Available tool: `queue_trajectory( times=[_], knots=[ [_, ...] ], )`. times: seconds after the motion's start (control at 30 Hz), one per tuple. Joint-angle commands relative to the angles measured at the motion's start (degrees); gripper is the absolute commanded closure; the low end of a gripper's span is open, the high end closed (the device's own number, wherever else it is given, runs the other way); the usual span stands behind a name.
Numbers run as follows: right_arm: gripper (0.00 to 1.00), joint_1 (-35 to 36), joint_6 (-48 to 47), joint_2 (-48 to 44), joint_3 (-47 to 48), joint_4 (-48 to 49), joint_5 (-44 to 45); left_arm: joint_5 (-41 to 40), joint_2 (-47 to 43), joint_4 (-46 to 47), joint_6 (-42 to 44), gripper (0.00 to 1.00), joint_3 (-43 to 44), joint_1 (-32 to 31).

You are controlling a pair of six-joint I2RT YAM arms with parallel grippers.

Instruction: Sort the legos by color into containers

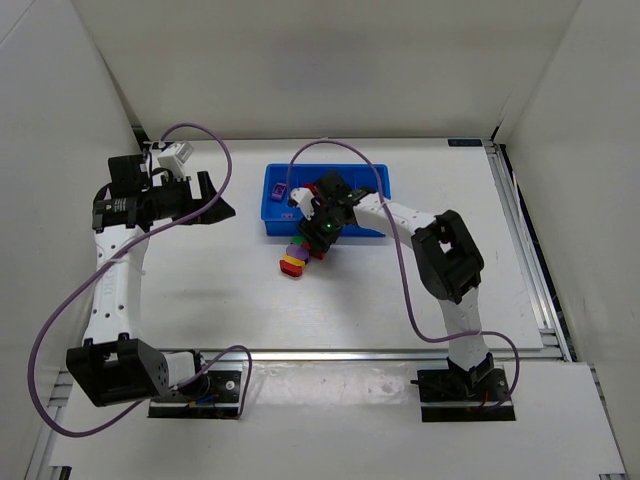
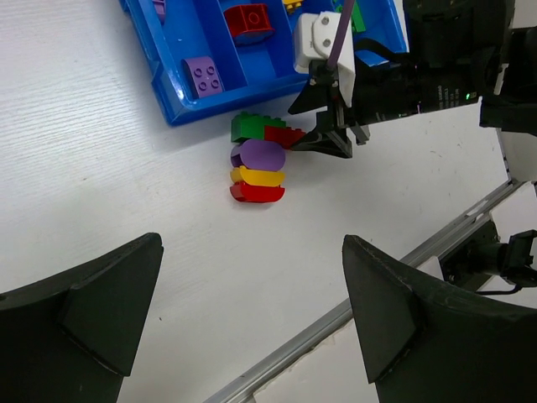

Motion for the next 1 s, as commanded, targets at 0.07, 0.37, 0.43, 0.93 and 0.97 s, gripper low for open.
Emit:
queue_trajectory(
  times=[0.07,0.37,0.43,0.93,0.97],
  knots=[
    [0.44,0.91,-2.25,0.21,-4.37,5.04,2.76,-0.49,0.23,-0.17,1.40,0.01,2.02,0.21],
    [0.53,0.91,-1.90,-0.23,-8.58,8.56,4.78,-0.05,1.11,-0.08,1.49,0.01,2.28,0.12],
    [0.66,0.91,-1.46,-0.41,-8.94,9.70,4.96,-0.05,1.11,-0.08,1.66,0.00,2.19,0.12],
    [1.00,1.43,4.33,-21.02,-15.27,4.70,5.84,20.06,-5.39,-0.08,4.56,0.01,-13.18,0.21],
    [1.00,1.43,5.22,-22.80,-15.01,3.82,5.92,21.99,-5.39,-0.08,4.65,0.01,-14.41,-0.05]
  ],
)
